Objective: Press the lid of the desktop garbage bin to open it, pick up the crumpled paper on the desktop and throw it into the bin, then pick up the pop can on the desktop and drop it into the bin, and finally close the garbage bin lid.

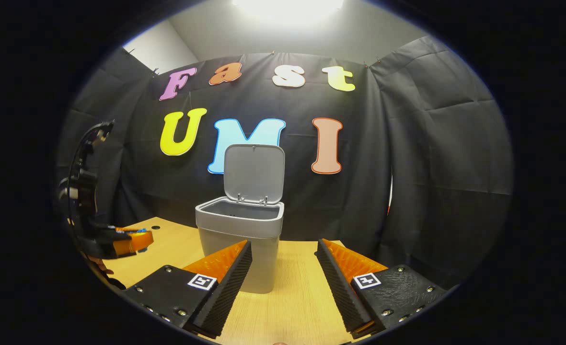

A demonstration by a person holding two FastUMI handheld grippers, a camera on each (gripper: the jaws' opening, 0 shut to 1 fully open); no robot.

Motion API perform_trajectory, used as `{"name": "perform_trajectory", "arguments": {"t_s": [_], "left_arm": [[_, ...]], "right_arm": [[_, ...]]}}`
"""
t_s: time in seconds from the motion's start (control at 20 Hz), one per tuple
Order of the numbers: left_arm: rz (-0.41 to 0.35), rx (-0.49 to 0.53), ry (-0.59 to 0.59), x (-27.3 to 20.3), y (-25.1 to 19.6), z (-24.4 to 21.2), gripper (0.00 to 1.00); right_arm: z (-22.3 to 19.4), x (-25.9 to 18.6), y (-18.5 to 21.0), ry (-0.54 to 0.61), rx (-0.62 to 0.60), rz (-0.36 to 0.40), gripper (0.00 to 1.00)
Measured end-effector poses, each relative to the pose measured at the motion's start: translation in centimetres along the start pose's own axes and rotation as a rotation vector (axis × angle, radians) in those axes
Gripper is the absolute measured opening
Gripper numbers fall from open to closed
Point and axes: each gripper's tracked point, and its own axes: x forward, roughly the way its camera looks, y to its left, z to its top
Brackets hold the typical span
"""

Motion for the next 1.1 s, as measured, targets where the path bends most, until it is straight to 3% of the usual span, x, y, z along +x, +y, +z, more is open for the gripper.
{"name": "perform_trajectory", "arguments": {"t_s": [0.05,0.55,0.9,1.1], "left_arm": [[-0.013,0.006,-0.015,0.5,-0.9,1.2,0.23],[-0.106,0.053,-0.126,5.3,-6.7,8.4,0.23],[-0.167,0.084,-0.174,9.4,-9.7,11.2,0.2],[-0.194,0.107,-0.191,11.7,-10.9,11.6,0.24]], "right_arm": [[-0.1,0.0,-0.2,0.0,-0.003,-0.001,0.88],[-0.7,1.1,-0.1,0.022,0.004,-0.008,0.88],[-0.5,3.1,0.2,0.057,0.009,-0.002,0.88],[-0.5,4.1,0.0,0.066,-0.022,-0.008,0.88]]}}
